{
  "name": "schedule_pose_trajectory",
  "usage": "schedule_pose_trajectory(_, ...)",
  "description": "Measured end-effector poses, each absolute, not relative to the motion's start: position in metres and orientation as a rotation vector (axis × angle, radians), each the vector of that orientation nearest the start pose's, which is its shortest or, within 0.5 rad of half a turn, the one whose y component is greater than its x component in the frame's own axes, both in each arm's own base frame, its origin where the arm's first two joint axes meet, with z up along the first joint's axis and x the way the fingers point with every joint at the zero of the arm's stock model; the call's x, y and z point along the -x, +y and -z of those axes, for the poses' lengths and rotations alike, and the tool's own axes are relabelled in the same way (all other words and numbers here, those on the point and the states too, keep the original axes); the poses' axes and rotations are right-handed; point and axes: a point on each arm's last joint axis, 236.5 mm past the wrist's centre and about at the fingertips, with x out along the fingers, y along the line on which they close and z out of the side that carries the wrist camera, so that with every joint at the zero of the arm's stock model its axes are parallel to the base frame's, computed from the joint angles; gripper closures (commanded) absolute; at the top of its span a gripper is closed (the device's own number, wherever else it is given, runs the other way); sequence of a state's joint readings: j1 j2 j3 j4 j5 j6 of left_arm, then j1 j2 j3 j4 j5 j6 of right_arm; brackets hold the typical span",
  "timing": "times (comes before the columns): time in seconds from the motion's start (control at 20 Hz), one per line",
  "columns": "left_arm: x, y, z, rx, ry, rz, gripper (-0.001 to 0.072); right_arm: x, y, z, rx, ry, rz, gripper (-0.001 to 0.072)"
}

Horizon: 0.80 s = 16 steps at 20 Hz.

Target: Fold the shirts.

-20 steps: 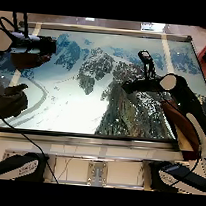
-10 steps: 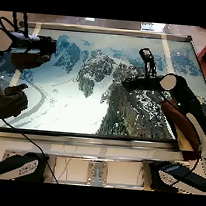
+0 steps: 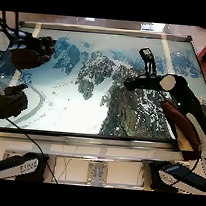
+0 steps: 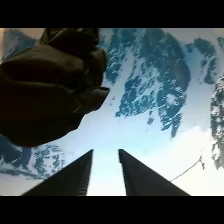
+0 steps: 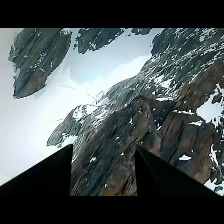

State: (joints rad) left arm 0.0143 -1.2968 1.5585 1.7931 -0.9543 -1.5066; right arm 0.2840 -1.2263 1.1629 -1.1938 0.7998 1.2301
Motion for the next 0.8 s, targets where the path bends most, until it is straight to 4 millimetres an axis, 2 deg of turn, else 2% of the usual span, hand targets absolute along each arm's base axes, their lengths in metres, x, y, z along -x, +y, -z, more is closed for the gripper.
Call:
schedule_pose_trajectory(0.1, -0.483, 0.099, -0.159, -0.189, 0.826, -0.234, 0.0122, -0.423, 0.184, -0.084, 0.094, 0.806, -0.536, 0.0267)
schedule_pose_trajectory(0.2, -0.463, 0.147, -0.117, -0.109, 0.977, -0.351, 0.0121, -0.425, 0.180, -0.084, 0.114, 0.802, -0.528, 0.0268)
schedule_pose_trajectory(0.3, -0.434, 0.190, -0.080, -0.023, 1.123, -0.460, 0.0122, -0.427, 0.178, -0.084, 0.127, 0.795, -0.521, 0.0268)
schedule_pose_trajectory(0.4, -0.400, 0.228, -0.053, 0.080, 1.235, -0.572, 0.0122, -0.428, 0.177, -0.084, 0.133, 0.790, -0.516, 0.0268)
schedule_pose_trajectory(0.5, -0.363, 0.261, -0.037, 0.200, 1.310, -0.689, 0.0122, -0.428, 0.176, -0.084, 0.132, 0.790, -0.512, 0.0269)
schedule_pose_trajectory(0.6, -0.329, 0.294, -0.029, 0.313, 1.337, -0.803, 0.0123, -0.428, 0.176, -0.084, 0.117, 0.795, -0.503, 0.0269)
schedule_pose_trajectory(0.7, -0.295, 0.325, -0.024, 0.442, 1.323, -0.905, 0.0123, -0.429, 0.176, -0.084, 0.097, 0.800, -0.493, 0.0269)
schedule_pose_trajectory(0.8, -0.272, 0.350, -0.019, 0.589, 1.262, -0.964, 0.0122, -0.429, 0.175, -0.084, 0.082, 0.805, -0.486, 0.0268)
